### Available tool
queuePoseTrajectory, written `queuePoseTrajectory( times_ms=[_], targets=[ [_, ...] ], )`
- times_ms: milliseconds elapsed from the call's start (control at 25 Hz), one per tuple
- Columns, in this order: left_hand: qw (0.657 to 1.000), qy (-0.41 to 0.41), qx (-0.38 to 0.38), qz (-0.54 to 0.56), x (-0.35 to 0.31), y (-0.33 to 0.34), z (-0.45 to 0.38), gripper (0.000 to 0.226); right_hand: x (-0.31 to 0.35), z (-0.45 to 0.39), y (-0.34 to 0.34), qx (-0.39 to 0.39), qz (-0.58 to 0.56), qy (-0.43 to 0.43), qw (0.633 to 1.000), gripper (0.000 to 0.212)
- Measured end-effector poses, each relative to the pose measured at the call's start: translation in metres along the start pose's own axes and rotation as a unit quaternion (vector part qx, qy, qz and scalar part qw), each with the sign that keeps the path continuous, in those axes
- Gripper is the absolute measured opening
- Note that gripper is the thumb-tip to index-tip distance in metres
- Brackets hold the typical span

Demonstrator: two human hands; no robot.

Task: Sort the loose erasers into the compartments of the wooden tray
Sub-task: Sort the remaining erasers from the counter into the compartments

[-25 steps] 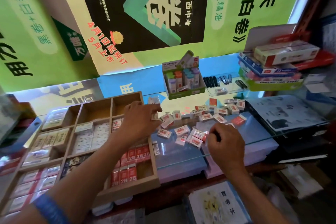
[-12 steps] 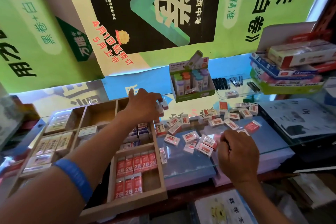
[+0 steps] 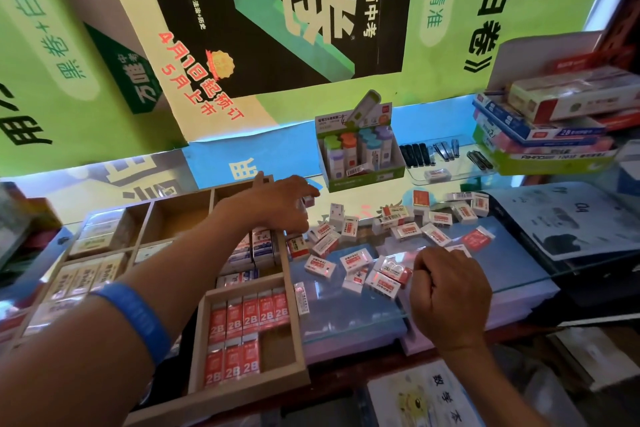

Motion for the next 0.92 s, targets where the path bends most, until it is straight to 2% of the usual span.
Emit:
queuePoseTrajectory(
  times_ms=[120, 280, 400, 480, 560, 600, 640, 720, 760, 800, 840, 920],
  targets=[
    [1.000, 0.013, -0.027, 0.006, 0.001, -0.003, -0.006, 0.050, -0.001, 0.000, 0.000, 0.002, -0.002, 0.000, 1.000, 0.019],
    [0.993, 0.036, -0.082, 0.080, 0.001, -0.002, -0.014, 0.027, -0.001, 0.001, 0.001, 0.003, -0.002, -0.003, 1.000, 0.019],
    [0.985, 0.038, -0.146, 0.083, -0.001, -0.001, -0.013, 0.026, 0.000, 0.000, 0.000, 0.006, -0.003, -0.005, 1.000, 0.019],
    [0.982, 0.034, -0.163, 0.086, -0.002, 0.002, -0.011, 0.027, -0.001, 0.000, 0.000, 0.006, -0.003, -0.006, 1.000, 0.020],
    [0.973, 0.014, -0.179, 0.147, 0.000, -0.001, -0.005, 0.026, -0.002, 0.001, 0.001, 0.008, -0.005, -0.005, 1.000, 0.020],
    [0.956, -0.001, -0.197, 0.218, 0.002, -0.006, 0.001, 0.025, -0.003, 0.001, 0.001, 0.008, -0.007, -0.004, 1.000, 0.020],
    [0.924, -0.015, -0.217, 0.314, 0.004, -0.013, 0.008, 0.022, -0.004, 0.000, 0.001, 0.007, -0.007, -0.001, 1.000, 0.020],
    [0.825, -0.042, -0.222, 0.519, 0.011, -0.022, 0.032, 0.021, -0.003, -0.001, -0.001, 0.008, -0.003, 0.005, 1.000, 0.021],
    [0.782, -0.047, -0.207, 0.586, 0.015, -0.024, 0.047, 0.022, -0.002, -0.001, -0.001, 0.012, -0.001, 0.008, 1.000, 0.021],
    [0.763, -0.045, -0.192, 0.615, 0.017, -0.024, 0.061, 0.022, -0.001, 0.000, -0.001, 0.019, 0.001, 0.011, 1.000, 0.022],
    [0.765, -0.034, -0.180, 0.618, 0.019, -0.022, 0.078, 0.020, 0.000, 0.000, -0.001, 0.032, 0.001, 0.014, 0.999, 0.023],
    [0.805, 0.004, -0.173, 0.567, 0.025, -0.018, 0.116, 0.017, 0.003, -0.003, -0.003, 0.061, -0.012, 0.036, 0.997, 0.025]
  ],
)
Point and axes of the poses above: each hand's wrist, its own z-axis away from the middle knuckle, its own y-axis out of the palm, x = y × z, the point moved 4 cm from there along -z, towards the middle knuckle, and after that the axes turned 11 degrees about -y, right-handed, at the moved point
